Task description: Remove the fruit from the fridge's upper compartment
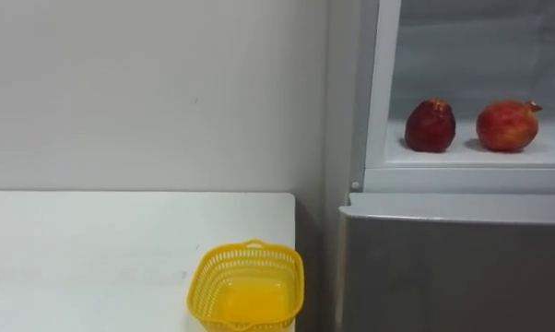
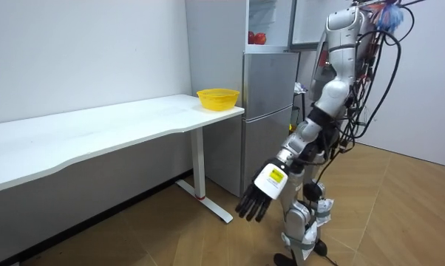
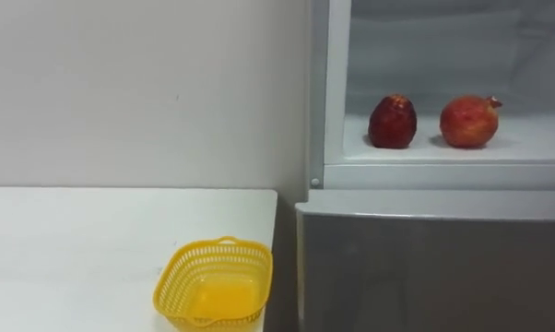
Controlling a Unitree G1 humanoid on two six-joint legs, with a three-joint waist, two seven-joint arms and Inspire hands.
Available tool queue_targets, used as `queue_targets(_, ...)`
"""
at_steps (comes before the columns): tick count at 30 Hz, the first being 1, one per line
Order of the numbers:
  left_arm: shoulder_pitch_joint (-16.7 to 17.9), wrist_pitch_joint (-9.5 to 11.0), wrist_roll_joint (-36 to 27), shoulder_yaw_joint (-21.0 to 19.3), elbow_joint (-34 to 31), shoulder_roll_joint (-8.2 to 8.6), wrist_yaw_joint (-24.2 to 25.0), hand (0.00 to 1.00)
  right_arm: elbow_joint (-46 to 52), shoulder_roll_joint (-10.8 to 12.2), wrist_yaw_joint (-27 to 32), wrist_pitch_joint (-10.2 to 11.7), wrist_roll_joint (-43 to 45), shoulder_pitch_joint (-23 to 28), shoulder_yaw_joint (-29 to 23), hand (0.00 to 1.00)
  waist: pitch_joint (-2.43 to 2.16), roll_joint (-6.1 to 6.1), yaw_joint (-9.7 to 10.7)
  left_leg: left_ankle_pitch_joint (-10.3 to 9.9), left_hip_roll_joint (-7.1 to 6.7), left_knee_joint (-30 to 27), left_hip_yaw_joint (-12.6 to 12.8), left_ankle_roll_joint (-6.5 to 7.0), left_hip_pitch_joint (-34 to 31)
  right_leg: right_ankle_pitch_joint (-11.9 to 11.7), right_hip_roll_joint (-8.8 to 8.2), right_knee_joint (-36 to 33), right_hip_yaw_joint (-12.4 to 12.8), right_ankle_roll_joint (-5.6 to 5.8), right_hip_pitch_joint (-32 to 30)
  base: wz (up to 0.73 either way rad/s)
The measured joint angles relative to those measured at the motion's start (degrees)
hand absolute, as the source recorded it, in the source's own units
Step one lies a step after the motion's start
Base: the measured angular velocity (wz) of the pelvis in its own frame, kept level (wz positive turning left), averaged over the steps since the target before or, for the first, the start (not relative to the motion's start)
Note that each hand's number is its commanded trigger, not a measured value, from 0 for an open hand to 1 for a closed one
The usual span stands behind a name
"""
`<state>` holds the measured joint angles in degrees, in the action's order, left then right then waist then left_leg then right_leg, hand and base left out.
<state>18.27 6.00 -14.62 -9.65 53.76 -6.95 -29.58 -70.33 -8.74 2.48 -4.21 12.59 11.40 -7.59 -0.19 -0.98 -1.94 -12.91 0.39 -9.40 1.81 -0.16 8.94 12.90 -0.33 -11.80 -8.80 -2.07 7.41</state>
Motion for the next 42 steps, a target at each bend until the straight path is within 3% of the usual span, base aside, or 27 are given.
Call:
queue_targets(4, -0.4, -1.3, 9.9, 4.5, 0.6, 0.51, 3.0, 0.0, 4.8, 0.1, 0.7, 1.0, -1.4, 0.0, 0.1, 0.0, 0.02, -0.22, 1.5, 0.0, 0.23, 0.0, 1.4, 0.0, -0.2, -0.1, 0.29, 0.0, 1.3, -0.03, -0.9, -0.19)
queue_targets(9, -2.5, -1.2, 22.5, 9.3, 0.3, 0.76, 7.3, 0.0, 16.6, 1.1, 2.0, 5.2, -4.0, 0.2, 0.1, 0.0, 0.0, 0.0, 3.9, 0.0, 0.35, 0.0, 3.1, 0.01, -1.0, -0.4, 0.45, 0.1, 2.8, 0.06, -2.1, -0.15)
queue_targets(14, -3.6, 0.4, 24.2, 12.2, 0.2, 0.55, 9.9, 0.0, 33.7, 3.3, 2.5, 8.5, -5.7, 3.1, 1.8, 0.0, -0.02, 0.24, 4.6, 0.0, 0.49, 0.0, 4.8, 0.01, -1.5, -0.8, 0.84, 0.2, 4.0, 0.07, -3.4, -0.17)
queue_targets(16, -3.4, 1.2, 25.7, 12.3, 0.7, 0.65, 10.2, 0.0, 42.5, 4.3, 2.7, 8.8, -5.6, 5.8, 2.0, 0.0, 0.01, 0.19, 4.7, 0.0, 0.5, 0.1, 5.8, 0.01, -1.4, -0.9, 0.98, 0.2, 4.2, 0.1, -3.5, -0.11)
queue_targets(18, -3.0, 1.7, 26.8, 12.2, 1.9, 0.03, 10.1, 0.0, 53.3, 4.3, 4.2, 10.6, -5.8, 8.7, 2.6, 0.0, 0.04, 0.14, 4.7, 0.0, 0.5, 0.1, 6.2, 0.01, -1.3, -0.9, 1.12, 0.2, 5.3, 0.11, -3.6, -0.17)
queue_targets(20, -2.2, 2.0, 26.9, 12.2, 1.9, -0.77, 10.1, 0.0, 60.6, 4.4, 5.9, 11.0, -5.5, 10.0, 3.1, 0.0, 0.07, 0.24, 4.6, 0.0, 0.61, 0.1, 6.8, 0.0, -1.3, -0.9, 1.3, 0.2, 5.9, 0.1, -3.7, -0.19)
queue_targets(24, -0.7, 2.9, 27.4, 12.2, 2.8, -1.56, 10.0, 0.0, 72.1, 4.2, 9.8, 15.0, -5.3, 10.0, 3.4, 0.0, 0.27, -0.03, 4.9, 0.0, 0.76, 0.3, 7.6, 0.0, -1.6, -1.0, 1.5, 0.2, 6.8, 0.01, -4.2, -0.1)
queue_targets(27, -1.1, 3.4, 27.8, 12.8, 2.8, -1.6, 10.2, 0.0, 77.0, 3.9, 12.6, 17.4, -4.9, 9.8, 3.5, 0.0, 0.01, 0.04, 4.9, 0.0, 0.76, 0.3, 7.6, 0.0, -2.2, -1.1, 1.53, 0.3, 6.9, 0.11, -4.6, 0.05)
queue_targets(31, -1.2, 4.5, 28.0, 13.0, 3.2, -1.61, 10.4, 0.0, 82.3, 3.8, 15.9, 18.1, -3.2, 9.9, 4.0, 0.0, -0.09, -0.01, 4.6, 0.0, 0.73, 0.3, 7.6, 0.0, -2.3, -1.1, 1.57, 0.1, 7.1, 0.16, -5.0, -0.02)
queue_targets(35, -2.1, 4.5, 28.2, 14.4, 3.3, -1.67, 11.4, 0.0, 85.5, 2.4, 19.3, 20.5, -2.7, 9.2, 5.0, 0.0, -0.1, -0.05, 4.6, 0.0, 0.73, 0.3, 7.6, 0.0, -2.3, -1.3, 1.57, 0.1, 7.0, 0.22, -5.2, 0.0)
queue_targets(42, -3.3, 4.4, 28.1, 15.6, 4.2, -1.78, 13.2, 0.0, 89.4, 1.6, 24.4, 20.5, 0.5, 3.6, 6.1, 0.0, 0.11, 0.18, 4.4, 0.0, 0.81, 0.3, 7.6, 0.01, -2.2, -1.6, 1.69, 0.1, 6.8, 0.19, -5.1, -0.01)
